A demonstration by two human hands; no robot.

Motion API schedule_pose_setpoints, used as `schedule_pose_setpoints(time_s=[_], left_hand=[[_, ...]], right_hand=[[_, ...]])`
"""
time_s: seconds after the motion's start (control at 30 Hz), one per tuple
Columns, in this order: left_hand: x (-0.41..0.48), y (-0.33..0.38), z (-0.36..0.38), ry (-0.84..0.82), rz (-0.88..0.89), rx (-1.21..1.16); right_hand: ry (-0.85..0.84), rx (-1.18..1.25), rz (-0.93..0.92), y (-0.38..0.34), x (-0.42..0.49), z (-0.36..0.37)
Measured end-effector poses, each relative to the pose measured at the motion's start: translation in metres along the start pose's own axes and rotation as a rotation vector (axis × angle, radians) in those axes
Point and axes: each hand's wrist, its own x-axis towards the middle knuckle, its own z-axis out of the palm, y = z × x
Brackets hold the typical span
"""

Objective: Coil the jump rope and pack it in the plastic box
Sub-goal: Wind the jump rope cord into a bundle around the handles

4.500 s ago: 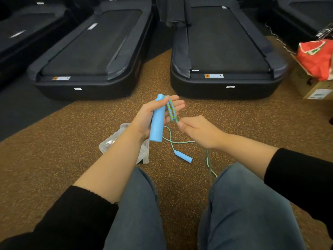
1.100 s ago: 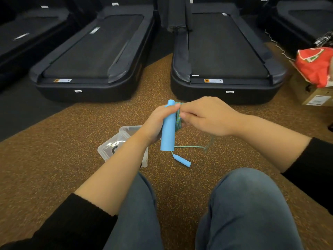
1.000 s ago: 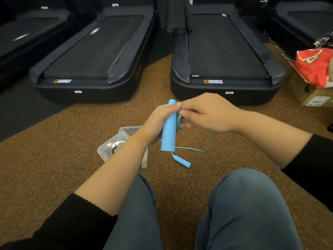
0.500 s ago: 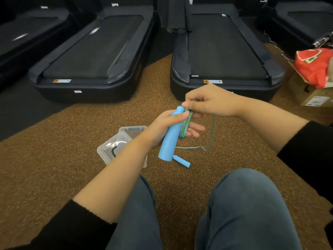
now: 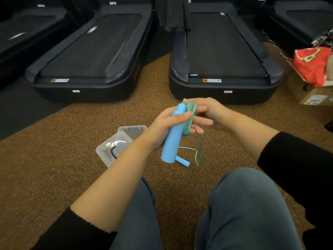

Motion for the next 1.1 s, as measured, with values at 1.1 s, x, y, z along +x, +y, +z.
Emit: schedule_pose_setpoints(time_s=[1.1], left_hand=[[-0.007, 0.012, -0.028, 0.308, 0.147, -0.312]], right_hand=[[0.365, -0.202, -0.269, 0.05, -0.047, 0.064]])
